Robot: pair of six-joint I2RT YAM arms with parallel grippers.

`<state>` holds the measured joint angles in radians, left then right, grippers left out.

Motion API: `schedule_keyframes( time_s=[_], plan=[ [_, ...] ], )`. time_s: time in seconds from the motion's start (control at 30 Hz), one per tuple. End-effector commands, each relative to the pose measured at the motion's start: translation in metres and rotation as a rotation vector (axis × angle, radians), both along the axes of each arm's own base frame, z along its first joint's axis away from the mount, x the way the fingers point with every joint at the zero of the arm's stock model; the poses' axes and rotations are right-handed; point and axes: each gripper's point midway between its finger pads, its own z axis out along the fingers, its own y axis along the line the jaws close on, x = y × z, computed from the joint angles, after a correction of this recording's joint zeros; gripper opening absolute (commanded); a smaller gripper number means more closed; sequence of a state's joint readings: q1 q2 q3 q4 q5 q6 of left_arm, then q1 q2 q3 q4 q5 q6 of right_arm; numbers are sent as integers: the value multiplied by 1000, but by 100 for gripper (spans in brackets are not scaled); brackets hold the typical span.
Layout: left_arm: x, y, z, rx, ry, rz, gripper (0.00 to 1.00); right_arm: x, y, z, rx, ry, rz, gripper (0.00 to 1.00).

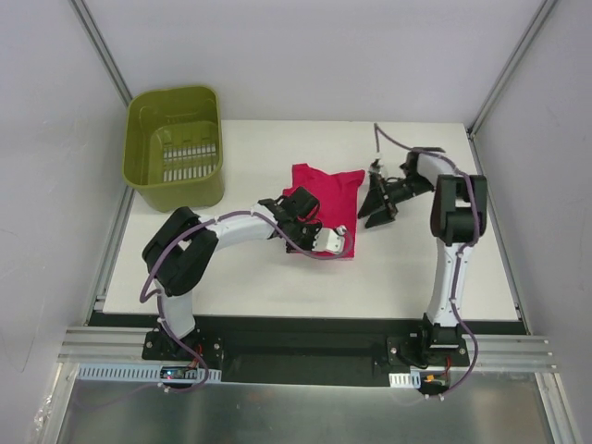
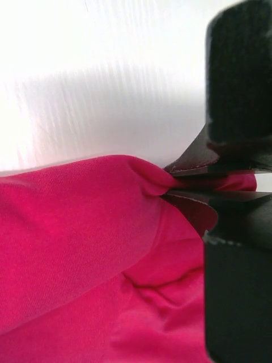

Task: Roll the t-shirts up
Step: Roll the T-shirt to the center of the board.

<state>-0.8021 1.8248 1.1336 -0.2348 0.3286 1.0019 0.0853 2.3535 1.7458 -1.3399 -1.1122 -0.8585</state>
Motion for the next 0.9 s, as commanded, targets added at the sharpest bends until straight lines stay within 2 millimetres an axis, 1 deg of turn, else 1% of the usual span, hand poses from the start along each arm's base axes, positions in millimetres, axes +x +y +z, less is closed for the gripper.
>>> schedule_keyframes(
  time_s=[0.0, 0.03, 0.07, 0.1, 0.13, 0.17, 0.2, 0.23, 0.27, 0.3, 0.33, 0.4, 0.43, 0.47, 0.5, 0.53, 0.57, 0.7, 0.87],
  plan=[
    [-45, 1, 18, 2, 441, 75, 4, 47, -87, 62, -201, -469, -168, 96],
    [-52, -4, 18, -14, 529, 76, 4, 55, -102, 75, -265, -594, -215, 96],
    [-58, -2, 22, -1, 606, 106, 4, 38, -114, 53, -342, -604, -262, 96],
    [-49, -11, 34, -31, 617, 114, 4, 72, -145, 110, -501, -1034, -360, 96],
    [-46, -12, 38, -43, 650, 132, 4, 75, -152, 127, -558, -1204, -382, 96],
    [-52, -13, 37, -39, 742, 151, 4, 69, -149, 134, -549, -1336, -373, 96],
    [-44, -21, 48, -69, 753, 155, 4, 59, -130, 136, -454, -1499, -319, 96],
    [-38, -21, 44, -74, 803, 183, 4, 46, -117, 151, -412, -1564, -301, 96],
    [-42, -22, 49, -82, 879, 201, 4, 16, -90, 129, -333, -1439, -206, 96],
    [-35, -29, 58, -108, 889, 200, 5, 0, -70, 140, -256, -1434, -93, 96],
    [-33, -29, 52, -102, 925, 218, 5, -11, -58, 120, -246, -1391, 33, 96],
    [-28, -31, 57, -119, 958, 231, 6, -39, -33, 98, -242, -1328, 214, 96],
    [-27, -31, 54, -118, 964, 232, 6, -48, -29, 82, -228, -1327, 239, 96],
    [-27, -30, 54, -118, 964, 233, 6, -38, -21, 93, -210, -1471, 222, 96],
    [-27, -28, 53, -114, 970, 234, 6, -39, -19, 93, -200, -1530, 219, 96],
    [-28, -27, 51, -113, 980, 239, 6, -47, -17, 75, -188, -1573, 274, 96],
    [-27, -26, 50, -115, 988, 245, 6, -53, -9, 77, -163, -1628, 315, 96],
    [-26, -24, 50, -126, 1029, 259, 7, -62, 4, 62, -117, -1631, 414, 96],
    [-23, -27, 50, -135, 1032, 257, 7, -60, 19, 56, -84, -1654, 472, 96]
  ],
)
